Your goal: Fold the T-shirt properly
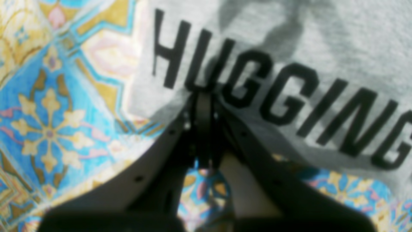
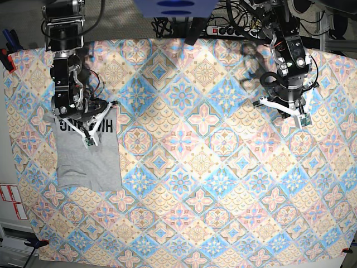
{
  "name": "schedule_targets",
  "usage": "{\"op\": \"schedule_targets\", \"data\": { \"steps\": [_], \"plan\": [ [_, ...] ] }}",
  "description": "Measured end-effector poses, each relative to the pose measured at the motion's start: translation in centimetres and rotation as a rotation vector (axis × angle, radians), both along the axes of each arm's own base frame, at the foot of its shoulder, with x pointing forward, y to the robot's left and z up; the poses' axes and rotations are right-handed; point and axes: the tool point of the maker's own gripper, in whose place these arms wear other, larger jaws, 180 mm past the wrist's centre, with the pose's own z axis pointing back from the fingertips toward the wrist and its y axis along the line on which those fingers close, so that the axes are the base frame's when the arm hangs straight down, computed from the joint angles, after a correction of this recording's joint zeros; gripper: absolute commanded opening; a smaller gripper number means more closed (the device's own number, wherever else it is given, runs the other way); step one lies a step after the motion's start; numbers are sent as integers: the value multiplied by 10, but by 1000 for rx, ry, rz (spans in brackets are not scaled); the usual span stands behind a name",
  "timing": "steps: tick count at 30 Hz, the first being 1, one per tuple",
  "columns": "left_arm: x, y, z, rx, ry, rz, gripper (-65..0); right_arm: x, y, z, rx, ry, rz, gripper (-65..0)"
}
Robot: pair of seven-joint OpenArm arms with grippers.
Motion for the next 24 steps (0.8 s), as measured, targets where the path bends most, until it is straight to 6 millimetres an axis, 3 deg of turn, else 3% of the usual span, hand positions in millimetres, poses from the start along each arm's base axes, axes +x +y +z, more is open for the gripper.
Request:
{"op": "schedule_targets", "data": {
  "steps": [5, 10, 12, 15, 24],
  "plan": [
    [-2, -1, -1, -3, 7, 0, -650, 2, 11, 7, -22, -23, 52, -650],
    [-2, -2, -2, -33, -3, 4, -650, -1, 36, 52, 34, -150, 103, -650],
    [-6, -4, -4, -73, -9, 5, -650, -1, 17, 69, 11, -196, 50, -650],
    [-17, 0, -8, -98, 9, 0, -650, -16, -30, 83, -76, -200, -61, -650],
    [-66, 19, -25, -102, 128, -57, -650, -111, -82, 61, -143, -48, -196, -650]
  ]
}}
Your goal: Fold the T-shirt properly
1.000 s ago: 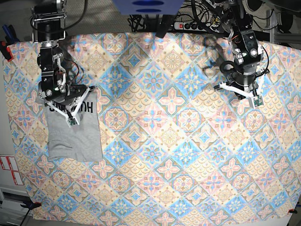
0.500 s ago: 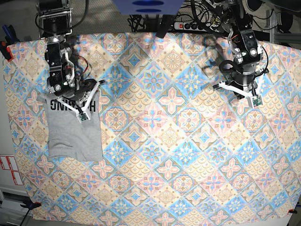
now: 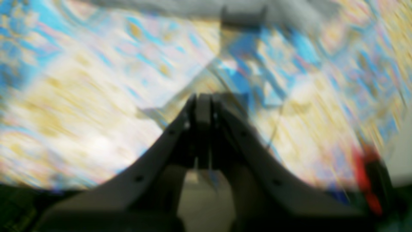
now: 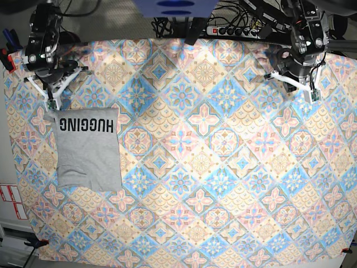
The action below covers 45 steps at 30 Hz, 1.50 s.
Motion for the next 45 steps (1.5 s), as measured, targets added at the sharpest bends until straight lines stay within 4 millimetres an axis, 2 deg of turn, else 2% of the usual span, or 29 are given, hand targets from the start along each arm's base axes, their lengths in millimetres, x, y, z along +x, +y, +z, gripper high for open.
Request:
{"op": "schedule_targets", "data": {
  "steps": [3, 6, 9, 12, 15, 17, 20, 24, 26, 30, 33, 35, 38, 39, 41, 45],
  "plan": [
    [-24, -1, -8, -28, 55, -12, -650, -37, -9, -10, -21, 92, -24, -650],
    [-52, -3, -15, -51, 121, -21, -650, -56, -12, -8, -15, 106, -42, -650],
    [-78, -1, -20, -50, 181, -21, -650, -79, -24, -8, -55, 149, -54, -650],
    [-105, -5, -26, -70, 242, -24, -650, -108, -23, -14, -49, 222, -53, -650],
    [-136, -5, -30, -67, 318, -21, -650, -123, -21, -17, -41, 255, -54, -650],
    [-151, -5, -32, -65, 355, -18, -650, -133, -20, -17, -40, 269, -47, -650],
    [-165, -7, -37, -77, 391, -12, -650, -166, -18, -22, -34, 361, -49, -650],
    [-197, -13, -72, -112, 506, 0, -650, -192, -12, -42, 6, 438, -74, -650],
    [-204, -22, -95, -115, 515, -17, -650, -204, -5, -57, 42, 465, -80, -650],
    [-217, -37, -141, -64, 542, -131, -650, -237, 7, -86, 89, 516, -70, -650],
    [-244, -44, -168, -32, 590, -194, -650, -267, 25, -113, 153, 581, -80, -650],
    [-259, -47, -184, -12, 614, -234, -650, -273, 32, -132, 172, 611, -96, -650],
    [-271, -50, -205, -5, 645, -267, -650, -264, 40, -156, 209, 594, -106, -650],
    [-269, -51, -212, -1, 631, -273, -650, -257, 42, -164, 223, 565, -116, -650],
    [-268, -48, -225, 16, 632, -290, -650, -257, 45, -178, 240, 561, -135, -650],
    [-264, -49, -240, 48, 634, -364, -650, -278, 51, -196, 257, 604, -165, -650]
  ]
}}
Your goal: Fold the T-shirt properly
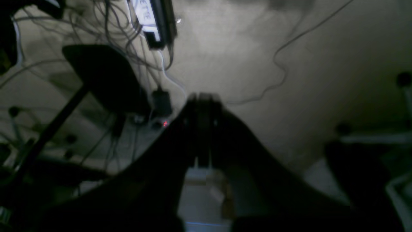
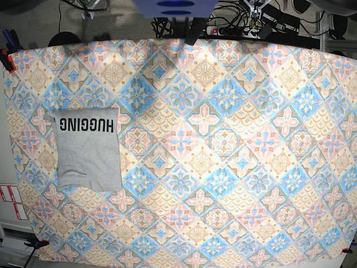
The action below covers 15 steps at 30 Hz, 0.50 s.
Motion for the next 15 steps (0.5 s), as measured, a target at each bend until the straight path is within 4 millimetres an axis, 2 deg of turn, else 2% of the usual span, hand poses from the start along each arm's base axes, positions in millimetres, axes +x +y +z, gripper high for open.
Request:
{"op": "schedule_targets", "data": {
  "steps": [5, 7, 9, 13, 15],
  "plan": [
    [19, -20, -10, -42, -22, -117, -650, 5, -2, -16, -19, -94, -73, -650],
    [27, -25, -13, -49, -24, -145, -650, 7, 6, -23, -19, -114, -108, -650],
    [36, -29, -17, -49, -31, -147, -650, 9, 25, -29, 0, -118, -137, -650],
    [52, -40, -24, -49, -30, -132, -650, 18, 88, -37, 96, -145, -195, -650],
    [58, -43, -26, -50, -30, -130, -650, 23, 104, -38, 116, -168, -210, -650]
  ]
}}
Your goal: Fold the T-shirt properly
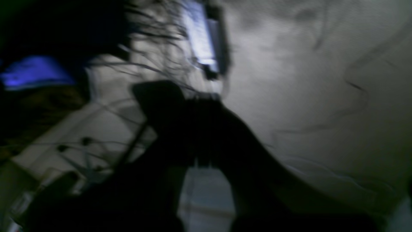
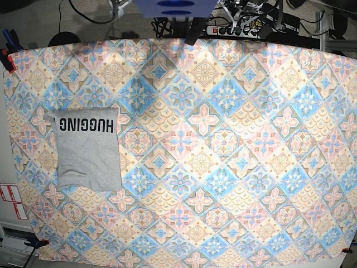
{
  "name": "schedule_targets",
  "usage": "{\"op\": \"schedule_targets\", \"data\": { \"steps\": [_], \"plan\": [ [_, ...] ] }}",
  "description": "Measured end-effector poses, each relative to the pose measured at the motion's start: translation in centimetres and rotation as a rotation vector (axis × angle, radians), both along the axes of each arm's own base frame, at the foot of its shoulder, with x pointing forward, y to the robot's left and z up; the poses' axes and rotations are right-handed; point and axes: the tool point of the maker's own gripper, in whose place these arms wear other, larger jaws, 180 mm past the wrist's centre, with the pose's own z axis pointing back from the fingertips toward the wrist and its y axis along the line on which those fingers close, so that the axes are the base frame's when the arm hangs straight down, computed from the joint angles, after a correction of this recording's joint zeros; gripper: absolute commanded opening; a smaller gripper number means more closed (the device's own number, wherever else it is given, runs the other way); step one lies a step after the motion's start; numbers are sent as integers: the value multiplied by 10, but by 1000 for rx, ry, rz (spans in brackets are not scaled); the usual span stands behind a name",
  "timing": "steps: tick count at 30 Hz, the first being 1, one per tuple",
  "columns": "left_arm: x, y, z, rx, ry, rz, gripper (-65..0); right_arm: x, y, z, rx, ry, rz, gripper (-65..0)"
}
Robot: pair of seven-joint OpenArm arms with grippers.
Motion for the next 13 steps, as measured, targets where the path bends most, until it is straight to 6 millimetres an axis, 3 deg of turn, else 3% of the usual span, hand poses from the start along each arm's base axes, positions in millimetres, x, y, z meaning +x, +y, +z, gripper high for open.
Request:
{"op": "schedule_targets", "data": {
  "steps": [3, 7, 9, 13],
  "plan": [
    [8, -5, 0, -11, -15, 2, -650, 2, 15, -1, 5, -4, -16, -650],
    [7, -5, 0, -10, -13, 0, -650, 6, 62, 2, 86, -9, -34, -650],
    [7, -3, 0, -7, -10, 0, -650, 7, 77, 4, 118, -8, -34, -650],
    [8, -3, 0, -5, -13, 0, -650, 8, 56, 1, 73, -9, -25, -650]
  ]
}}
